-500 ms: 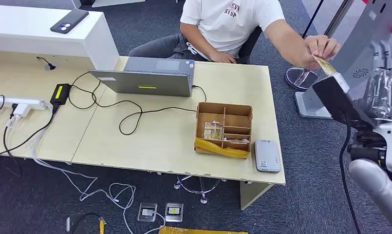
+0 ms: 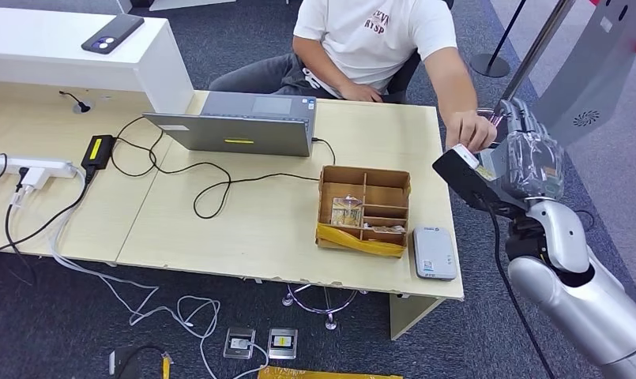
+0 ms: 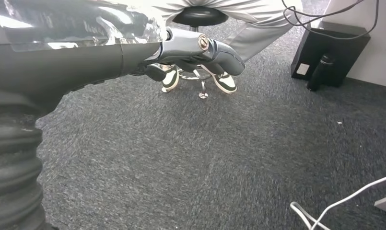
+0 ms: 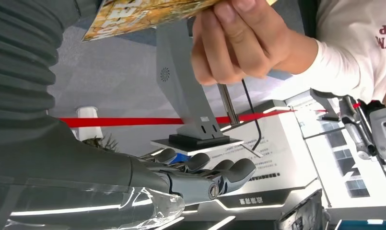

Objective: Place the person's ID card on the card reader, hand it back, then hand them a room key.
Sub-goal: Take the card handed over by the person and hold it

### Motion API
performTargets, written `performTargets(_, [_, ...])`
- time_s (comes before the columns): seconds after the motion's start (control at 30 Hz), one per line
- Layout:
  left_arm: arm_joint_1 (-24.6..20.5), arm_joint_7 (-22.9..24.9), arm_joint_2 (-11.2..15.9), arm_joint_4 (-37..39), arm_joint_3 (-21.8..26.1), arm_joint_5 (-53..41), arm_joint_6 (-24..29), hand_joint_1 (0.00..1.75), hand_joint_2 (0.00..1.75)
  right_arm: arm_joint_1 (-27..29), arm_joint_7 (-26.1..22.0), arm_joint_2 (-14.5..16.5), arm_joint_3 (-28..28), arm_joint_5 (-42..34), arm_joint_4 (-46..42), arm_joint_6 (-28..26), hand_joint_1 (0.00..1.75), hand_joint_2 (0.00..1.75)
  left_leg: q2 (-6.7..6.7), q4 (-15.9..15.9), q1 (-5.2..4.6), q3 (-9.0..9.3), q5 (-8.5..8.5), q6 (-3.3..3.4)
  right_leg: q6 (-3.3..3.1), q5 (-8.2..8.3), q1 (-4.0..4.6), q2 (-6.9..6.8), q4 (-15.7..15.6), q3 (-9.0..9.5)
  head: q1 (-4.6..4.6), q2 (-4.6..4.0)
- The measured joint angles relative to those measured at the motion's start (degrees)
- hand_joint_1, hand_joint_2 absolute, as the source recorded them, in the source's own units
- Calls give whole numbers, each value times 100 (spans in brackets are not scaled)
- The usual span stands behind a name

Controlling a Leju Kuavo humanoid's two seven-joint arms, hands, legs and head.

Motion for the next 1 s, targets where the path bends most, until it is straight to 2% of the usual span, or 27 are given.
performTargets(0.1, [2, 0, 1, 0, 5, -17, 0, 0, 175, -28, -27, 44, 95, -3, 60, -20, 21, 175, 0, 0, 0, 0, 0, 0, 0, 0, 0, 0, 0, 0, 1, 0])
performTargets(0.13, [3, 0, 1, 0, 8, -29, 0, 0, 175, -43, -40, 58, 121, -5, 78, -32, 28, 175, 0, 0, 0, 0, 0, 0, 0, 0, 0, 0, 0, 0, 0, 0])
performTargets(0.27, [5, 0, 1, 0, 17, -54, 0, 0, 175, -87, -60, 102, 204, -9, 143, -48, 167, 175, 0, 0, 0, 1, 0, 0, 0, 0, 0, 0, 0, 0, 1, 0])
performTargets(0.33, [6, 0, 1, 0, 19, -69, 0, 0, 175, -101, -62, 116, 233, -14, 168, -48, 175, 175, 1, 0, 0, 1, 0, 0, 0, 0, 0, 1, 0, 0, 0, 0])
performTargets(0.63, [6, 13, 3, 0, 20, -96, 0, 0, 175, -169, -74, 164, 307, -48, 280, -50, 175, 175, 2, 0, 0, 2, 0, 0, 0, 0, 0, 2, 0, -1, 1, 0])
performTargets(0.7, [35, 307, -6, 37, -28, -206, -1, 0, 175, -186, -39, 173, 327, -71, 302, -46, 175, 175, 2, 1, 0, 2, 0, 0, 0, 0, 0, 2, -1, -1, 1, 0])
performTargets(0.73, [104, 740, -4, 76, -131, -197, -1, 0, 175, -196, 7, 177, 340, -95, 309, -41, 175, 175, 4, 1, 0, 3, 0, 0, 0, 0, 0, 4, -1, -1, 1, 0])
performTargets(0.77, [241, 1442, 8, 85, -345, -102, -2, 0, 175, -211, 65, 182, 355, -119, 311, -35, 175, 175, 11, 1, 3, 8, -4, -5, 0, 0, 3, 12, -1, 0, 1, 0])
performTargets(0.8, [442, 2401, 20, 40, -694, 85, -2, 0, 175, -231, 119, 188, 371, -142, 313, -28, 175, 175, 26, 1, 6, 15, -10, -13, 0, 0, 6, 31, -2, 0, 2, 0])
performTargets(0.9, [1115, 6091, 21, -356, -2063, 538, -2, 0, 175, -281, 202, 191, 411, -170, 312, -10, 175, 175, 79, 2, 6, 36, -28, -26, -1, 0, 6, 92, -5, -5, -12, 0])
performTargets(0.93, [1278, 6991, 17, -440, -2466, 575, -2, 0, 175, -285, 203, 187, 419, -175, 312, -11, 175, 175, 81, 3, 7, 33, -28, -24, -1, 0, 7, 94, -8, -6, -11, 0])
performTargets(0.97, [1366, 7554, 18, -476, -2821, 600, -2, 0, 175, -294, 157, 186, 427, -196, 316, -32, 175, 175, 76, 3, 9, 25, -28, -23, 0, 0, 9, 87, -12, -6, -11, 0])
performTargets(1.0, [1375, 7751, 28, -445, -3084, 574, -2, 0, 175, -315, 46, 201, 442, -233, 334, -81, 175, 175, 64, 3, 12, 14, -25, -20, 0, 0, 12, 73, -15, -5, -12, 0])
